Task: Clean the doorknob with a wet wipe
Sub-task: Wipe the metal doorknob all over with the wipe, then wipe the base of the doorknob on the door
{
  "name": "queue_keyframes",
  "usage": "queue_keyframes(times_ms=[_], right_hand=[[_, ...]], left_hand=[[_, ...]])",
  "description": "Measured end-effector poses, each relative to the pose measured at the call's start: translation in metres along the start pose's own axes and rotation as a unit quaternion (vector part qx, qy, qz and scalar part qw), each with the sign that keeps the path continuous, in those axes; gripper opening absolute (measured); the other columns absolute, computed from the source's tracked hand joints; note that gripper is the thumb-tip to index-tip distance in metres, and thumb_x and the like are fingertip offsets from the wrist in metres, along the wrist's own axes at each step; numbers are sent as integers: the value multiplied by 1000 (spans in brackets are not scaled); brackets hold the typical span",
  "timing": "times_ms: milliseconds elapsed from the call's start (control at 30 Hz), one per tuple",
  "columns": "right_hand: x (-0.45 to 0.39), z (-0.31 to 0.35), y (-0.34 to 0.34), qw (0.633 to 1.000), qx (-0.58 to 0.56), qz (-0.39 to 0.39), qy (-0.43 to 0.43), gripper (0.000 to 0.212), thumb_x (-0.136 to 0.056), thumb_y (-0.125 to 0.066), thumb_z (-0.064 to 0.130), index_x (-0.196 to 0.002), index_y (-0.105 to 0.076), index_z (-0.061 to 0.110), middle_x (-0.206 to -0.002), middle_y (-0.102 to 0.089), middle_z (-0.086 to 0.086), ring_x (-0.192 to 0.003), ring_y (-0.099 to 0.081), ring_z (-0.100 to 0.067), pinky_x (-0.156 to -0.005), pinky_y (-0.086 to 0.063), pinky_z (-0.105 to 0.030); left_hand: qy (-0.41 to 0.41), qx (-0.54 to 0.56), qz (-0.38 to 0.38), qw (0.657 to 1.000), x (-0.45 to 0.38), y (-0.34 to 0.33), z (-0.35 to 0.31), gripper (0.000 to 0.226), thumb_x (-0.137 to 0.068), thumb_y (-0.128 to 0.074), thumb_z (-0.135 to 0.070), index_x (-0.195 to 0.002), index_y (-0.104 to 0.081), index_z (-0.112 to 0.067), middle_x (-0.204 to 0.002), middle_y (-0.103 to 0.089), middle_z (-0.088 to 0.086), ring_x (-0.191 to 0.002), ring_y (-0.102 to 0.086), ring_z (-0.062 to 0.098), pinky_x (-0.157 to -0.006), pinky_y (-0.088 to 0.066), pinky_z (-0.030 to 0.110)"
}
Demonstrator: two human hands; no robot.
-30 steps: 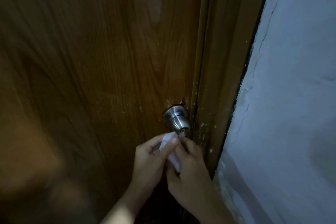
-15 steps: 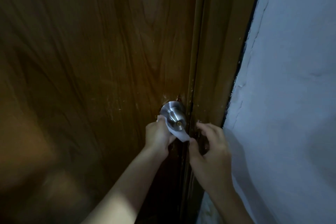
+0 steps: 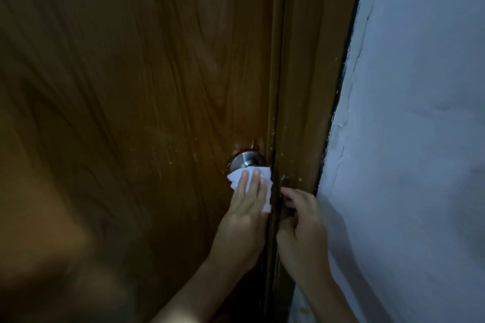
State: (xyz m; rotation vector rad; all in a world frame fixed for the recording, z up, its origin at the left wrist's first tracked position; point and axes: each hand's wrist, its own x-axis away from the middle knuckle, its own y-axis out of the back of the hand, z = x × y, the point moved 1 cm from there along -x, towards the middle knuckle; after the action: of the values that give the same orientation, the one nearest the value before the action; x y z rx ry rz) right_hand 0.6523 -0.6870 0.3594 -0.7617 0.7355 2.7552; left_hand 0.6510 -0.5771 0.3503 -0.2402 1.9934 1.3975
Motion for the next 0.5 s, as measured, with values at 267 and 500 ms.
queue_keyframes(times_ms=[267,500], right_hand=[[15,-7,0,999,18,40,-27,53,-77,-53,-16,-122,-53,11,-117,-57,-3,-96,-47,-3,-72,-34,0],[28,2,2,998,4,52,-29,51,-77,-51,-18,-121,-53,7,-111,-55,-4,-98,-50,-9,-74,-37,-8]], left_hand=[[-123,-293,109,942,5,7,26,66,-71,-65,-26,-130,-43,-8,-141,-40,9,-133,-31,23,-104,-27,44],[-108,-210,176,956,1,22,18,51,-93,-43,-21,-139,-25,-9,-151,-25,10,-140,-6,17,-111,5,35]])
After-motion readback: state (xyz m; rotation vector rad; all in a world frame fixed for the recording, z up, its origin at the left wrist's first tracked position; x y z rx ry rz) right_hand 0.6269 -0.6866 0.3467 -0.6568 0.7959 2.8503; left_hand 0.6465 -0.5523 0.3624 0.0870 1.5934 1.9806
